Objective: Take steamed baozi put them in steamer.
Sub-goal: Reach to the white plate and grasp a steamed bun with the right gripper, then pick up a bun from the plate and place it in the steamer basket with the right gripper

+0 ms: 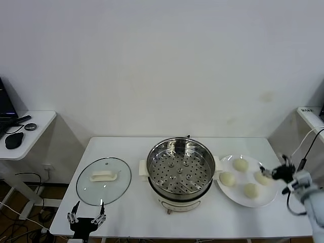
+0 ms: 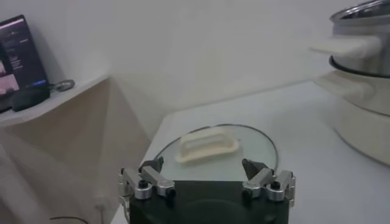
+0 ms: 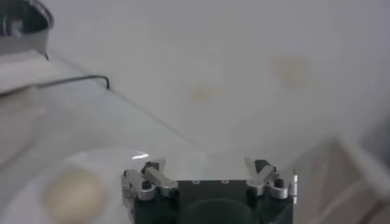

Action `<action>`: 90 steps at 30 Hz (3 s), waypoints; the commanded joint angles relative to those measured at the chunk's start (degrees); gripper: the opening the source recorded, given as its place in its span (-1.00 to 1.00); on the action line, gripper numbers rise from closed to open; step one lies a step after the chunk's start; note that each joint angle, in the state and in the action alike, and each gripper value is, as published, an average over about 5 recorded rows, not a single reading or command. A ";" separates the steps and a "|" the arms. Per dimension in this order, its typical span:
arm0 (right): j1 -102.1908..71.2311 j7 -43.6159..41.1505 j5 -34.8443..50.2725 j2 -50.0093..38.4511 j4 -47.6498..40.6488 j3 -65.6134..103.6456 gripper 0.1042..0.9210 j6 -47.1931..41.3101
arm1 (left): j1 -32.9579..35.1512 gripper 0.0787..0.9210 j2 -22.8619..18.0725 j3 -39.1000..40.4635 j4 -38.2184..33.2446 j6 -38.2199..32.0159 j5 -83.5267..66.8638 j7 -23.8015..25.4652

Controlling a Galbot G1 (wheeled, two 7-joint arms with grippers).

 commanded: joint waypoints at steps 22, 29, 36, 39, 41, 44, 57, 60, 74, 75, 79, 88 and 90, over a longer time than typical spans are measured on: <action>49.71 -29.07 -19.03 2.02 -45.41 -53.33 0.76 33.73 | 2.85 0.77 -0.98 -0.83 -4.50 0.25 0.50 -0.42; 47.32 -25.33 -21.92 5.61 -47.92 -49.35 0.76 31.93 | 3.60 0.77 -1.15 -0.80 -4.85 0.23 0.59 -0.43; 46.60 -22.95 -25.38 6.56 -49.24 -48.09 0.76 30.42 | 3.92 0.77 -1.20 -0.91 -4.81 0.19 0.60 -0.50; 46.17 -21.79 -25.90 6.42 -49.31 -47.98 0.76 29.05 | 3.77 0.77 -1.14 -1.00 -4.28 0.17 0.63 -0.57; 45.86 -21.44 -25.93 6.43 -49.31 -47.96 0.76 28.02 | 3.70 0.77 -1.10 -1.03 -4.02 0.17 0.65 -0.58; 45.46 -21.24 -25.66 6.53 -49.20 -48.01 0.76 26.51 | 3.63 0.77 -1.05 -1.07 -3.94 0.18 0.65 -0.51; 44.30 -21.56 -24.75 6.87 -49.29 -47.88 0.76 24.43 | 3.56 0.77 -1.19 -0.83 -3.64 0.21 0.76 -0.48; 44.24 -21.40 -24.69 7.07 -49.51 -47.71 0.76 24.17 | 3.57 0.77 -1.18 -0.81 -3.61 0.22 0.78 -0.48; 44.59 -21.31 -25.10 7.96 -50.73 -47.43 0.30 24.04 | 3.58 0.77 -1.19 -0.75 -3.62 0.23 0.76 -0.44; 44.66 -21.30 -25.12 8.02 -50.84 -47.44 0.26 24.06 | 3.57 0.77 -1.20 -0.74 -3.61 0.22 0.76 -0.44; 44.98 -21.17 -25.08 8.33 -51.42 -47.39 0.12 24.10 | 3.49 0.77 -1.19 -0.70 -3.42 0.22 0.77 -0.47; 46.46 -22.05 -22.59 7.06 -49.66 -48.22 -0.05 23.81 | 3.15 0.77 -1.39 -0.30 -3.31 0.26 0.82 -0.61; 47.52 -22.75 -20.50 6.08 -47.79 -49.32 -0.06 23.42 | 3.03 0.77 -1.47 -0.10 -3.25 0.27 0.96 -0.70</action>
